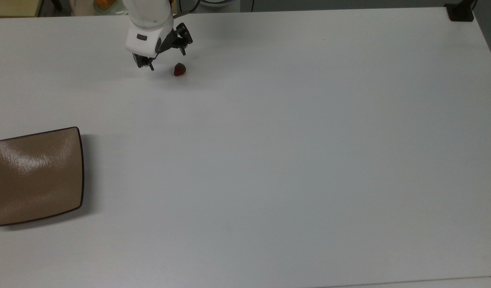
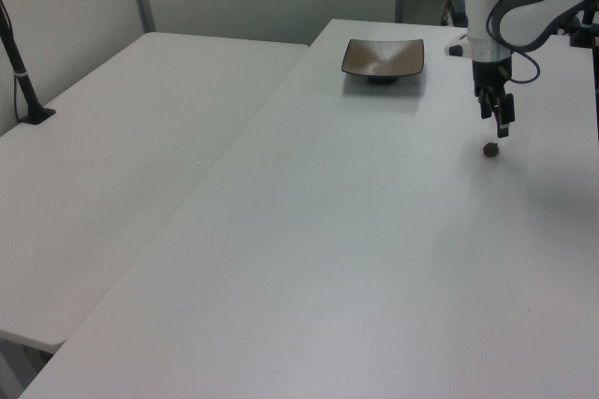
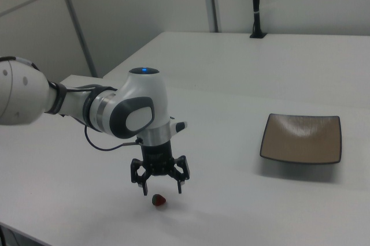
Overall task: Strawberries on a ceramic plate
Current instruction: 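Close the gripper around the red strawberry, then lift the strawberry and carry it over the brown ceramic plate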
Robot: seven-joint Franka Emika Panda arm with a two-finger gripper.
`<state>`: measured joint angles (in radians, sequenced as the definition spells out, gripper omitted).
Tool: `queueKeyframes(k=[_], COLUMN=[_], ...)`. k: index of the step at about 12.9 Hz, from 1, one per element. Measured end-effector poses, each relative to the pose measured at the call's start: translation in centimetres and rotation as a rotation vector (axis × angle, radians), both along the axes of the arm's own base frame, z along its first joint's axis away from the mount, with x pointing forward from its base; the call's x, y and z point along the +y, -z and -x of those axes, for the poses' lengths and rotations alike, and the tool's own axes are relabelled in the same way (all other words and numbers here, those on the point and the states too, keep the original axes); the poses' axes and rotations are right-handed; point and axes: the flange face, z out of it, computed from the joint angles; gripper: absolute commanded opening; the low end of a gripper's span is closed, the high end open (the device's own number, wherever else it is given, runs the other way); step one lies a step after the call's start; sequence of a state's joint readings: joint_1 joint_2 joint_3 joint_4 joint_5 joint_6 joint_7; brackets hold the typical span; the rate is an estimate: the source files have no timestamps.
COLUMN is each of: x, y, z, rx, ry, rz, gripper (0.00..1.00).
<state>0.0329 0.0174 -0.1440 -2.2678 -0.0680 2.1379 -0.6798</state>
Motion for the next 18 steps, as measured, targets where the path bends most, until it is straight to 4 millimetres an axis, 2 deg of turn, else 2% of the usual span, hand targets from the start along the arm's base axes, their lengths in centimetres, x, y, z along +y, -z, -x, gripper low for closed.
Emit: queueKeyframes(k=[2, 4, 5, 6, 11, 15, 18], x=[0.2, 0.4, 0.5, 0.8, 1.3, 1.2, 1.1], y=[1.2, 2.3, 2.6, 3.0, 3.6, 3.3, 1.3], z=[0.2, 0.1, 0.1, 0.0, -0.1, -0.2, -1.0], rx=[-0.003, 0.002, 0.005, 0.006, 0.009, 0.002, -0.015], ry=[-0.006, -0.010, -0.015, -0.022, -0.031, -0.031, -0.030], rz=[0.001, 0.002, 0.002, 0.003, 0.004, 0.005, 0.006], gripper=[1.00, 0.87, 0.72, 0.62, 0.19, 0.19, 0.19])
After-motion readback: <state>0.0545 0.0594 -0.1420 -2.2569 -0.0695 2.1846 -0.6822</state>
